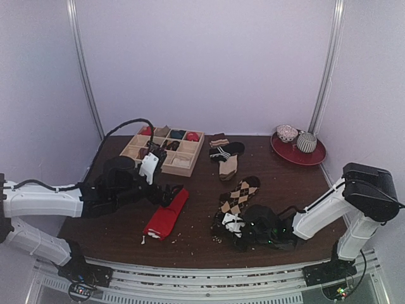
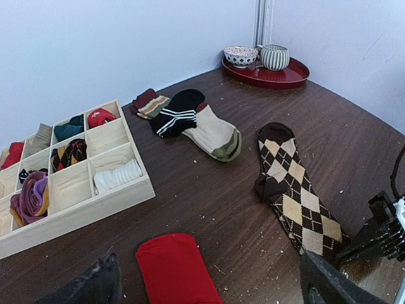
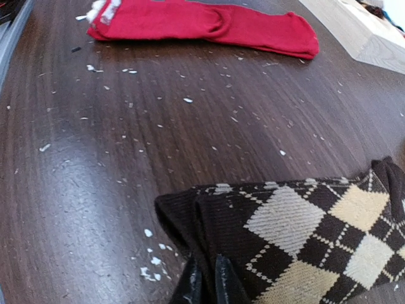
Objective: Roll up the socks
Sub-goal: Pick up the pair of socks from the center of the board.
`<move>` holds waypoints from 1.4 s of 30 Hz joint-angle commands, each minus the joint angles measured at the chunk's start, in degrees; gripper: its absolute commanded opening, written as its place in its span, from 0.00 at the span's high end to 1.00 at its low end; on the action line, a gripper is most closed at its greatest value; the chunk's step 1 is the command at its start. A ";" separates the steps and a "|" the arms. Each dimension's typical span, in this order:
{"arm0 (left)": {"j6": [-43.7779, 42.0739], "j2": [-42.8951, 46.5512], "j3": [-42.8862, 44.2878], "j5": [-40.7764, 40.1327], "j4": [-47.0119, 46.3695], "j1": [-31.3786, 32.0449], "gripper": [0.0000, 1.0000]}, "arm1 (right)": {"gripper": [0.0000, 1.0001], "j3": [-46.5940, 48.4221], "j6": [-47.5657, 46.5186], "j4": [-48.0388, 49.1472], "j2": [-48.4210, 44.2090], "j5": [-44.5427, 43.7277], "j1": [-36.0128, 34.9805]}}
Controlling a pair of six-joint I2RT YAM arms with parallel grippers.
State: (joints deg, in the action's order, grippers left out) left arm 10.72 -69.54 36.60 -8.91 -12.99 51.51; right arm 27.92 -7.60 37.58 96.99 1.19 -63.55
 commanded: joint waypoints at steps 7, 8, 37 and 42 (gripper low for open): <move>-4.17 -1.81 -6.50 20.12 -12.32 0.27 0.12 | 1.00 1.51 33.76 -6.94 1.44 23.62 3.23; -3.98 -2.51 -6.65 22.34 -12.82 0.28 0.13 | 1.00 1.48 36.76 -7.11 1.49 25.12 3.37; -6.10 -39.20 7.84 48.80 -19.19 6.48 0.40 | 1.00 -4.34 60.83 5.59 10.65 36.60 13.81; -6.15 -42.29 9.78 49.60 -18.30 6.50 0.50 | 1.00 -4.42 60.92 5.90 10.85 36.58 14.01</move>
State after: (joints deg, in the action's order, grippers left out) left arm 6.07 -109.56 43.88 38.59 -30.52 57.89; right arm 25.36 54.30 53.54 106.13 40.03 -50.13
